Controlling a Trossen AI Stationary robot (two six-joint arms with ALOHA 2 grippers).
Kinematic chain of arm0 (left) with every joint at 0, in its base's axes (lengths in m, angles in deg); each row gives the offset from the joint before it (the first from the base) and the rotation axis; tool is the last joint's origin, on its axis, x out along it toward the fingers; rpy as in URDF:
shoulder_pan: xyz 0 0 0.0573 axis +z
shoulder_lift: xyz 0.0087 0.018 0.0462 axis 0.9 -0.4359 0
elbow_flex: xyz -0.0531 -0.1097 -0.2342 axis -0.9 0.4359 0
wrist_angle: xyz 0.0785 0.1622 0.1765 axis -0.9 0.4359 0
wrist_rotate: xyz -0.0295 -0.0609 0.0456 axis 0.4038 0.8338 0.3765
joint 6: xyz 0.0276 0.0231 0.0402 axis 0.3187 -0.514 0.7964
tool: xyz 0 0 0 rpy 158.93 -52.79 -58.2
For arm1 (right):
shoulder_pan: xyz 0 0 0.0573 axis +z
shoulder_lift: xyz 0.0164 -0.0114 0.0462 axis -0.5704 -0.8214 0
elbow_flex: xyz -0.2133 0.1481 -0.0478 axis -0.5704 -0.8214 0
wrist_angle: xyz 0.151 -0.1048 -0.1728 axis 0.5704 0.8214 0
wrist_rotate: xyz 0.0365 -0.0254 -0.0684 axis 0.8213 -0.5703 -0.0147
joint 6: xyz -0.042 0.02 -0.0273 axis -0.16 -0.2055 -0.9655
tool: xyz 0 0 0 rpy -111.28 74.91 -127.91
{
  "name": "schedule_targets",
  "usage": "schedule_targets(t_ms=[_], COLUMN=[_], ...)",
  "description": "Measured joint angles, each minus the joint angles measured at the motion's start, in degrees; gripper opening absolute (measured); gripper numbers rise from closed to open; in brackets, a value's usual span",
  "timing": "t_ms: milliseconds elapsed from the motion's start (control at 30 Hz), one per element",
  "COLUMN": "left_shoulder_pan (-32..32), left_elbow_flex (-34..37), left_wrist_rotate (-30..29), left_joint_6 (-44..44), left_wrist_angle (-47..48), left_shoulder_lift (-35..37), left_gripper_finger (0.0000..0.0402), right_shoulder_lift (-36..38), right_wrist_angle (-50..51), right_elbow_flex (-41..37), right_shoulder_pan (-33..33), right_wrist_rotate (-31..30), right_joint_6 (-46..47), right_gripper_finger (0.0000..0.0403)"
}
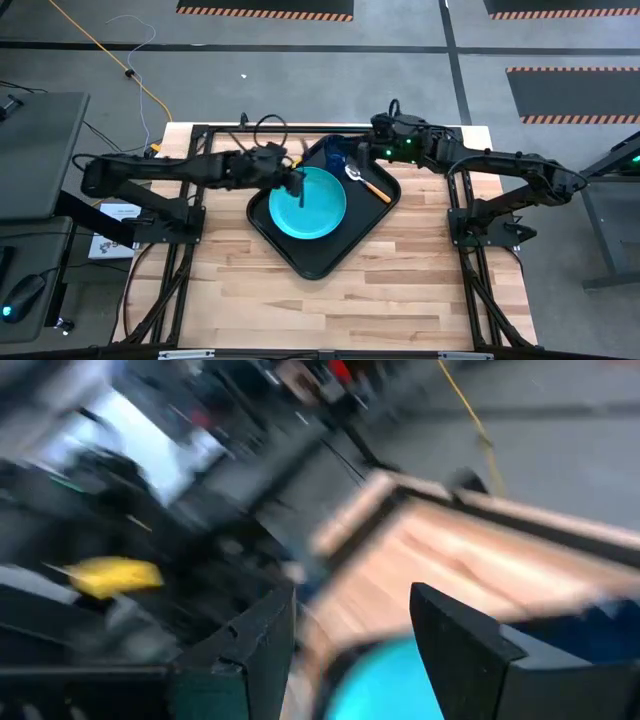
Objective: Pick and place plate/cup/fork/spoon on tray
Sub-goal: Put the purple fork on the black tray beside the orange spoon
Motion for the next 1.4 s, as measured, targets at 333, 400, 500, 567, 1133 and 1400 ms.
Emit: schedule_targets(t_ms=[333,400,500,567,1133,1400], left_shoulder_pan=[1.93,2.12,2.12,2.04,1.75,0.37], left_elbow_flex=[-0.02,-0.02,-0.02,-0.02,-0.02,-0.02], left_wrist_rotate=[-0.1,-0.31,-0.91,-1.27,-2.54,-4.27], left_joint_6=[1.18,2.34,5.42,8.15,17.24,20.7], left_wrist_angle=[-18.72,-19.8,-19.96,-19.94,-19.43,-19.16], left_shoulder_lift=[-9.48,-10.13,-10.53,-10.66,-10.66,-11.14], left_gripper_finger=[0.001,0.001,0.001,0.001,0.001,0.001], right_shoulder_lift=[-0.03,-0.19,-0.81,-1.58,-7.48,-7.48], right_wrist_angle=[-3.64,-2.45,-0.88,-0.19,-2.81,-3.33], right_elbow_flex=[0.02,0.02,0.02,0.02,0.02,0.02], right_shoulder_pan=[2.6,3.28,4.24,4.79,7.66,7.64], right_wrist_rotate=[-6.53,-7.96,-10.36,-11.13,-19.3,-22.71], right_joint_6=[-4.34,-5.36,-6.64,-7.22,-13.74,-13.76], right_gripper_finger=[0.019,0.019,0.019,0.019,0.019,0.019])
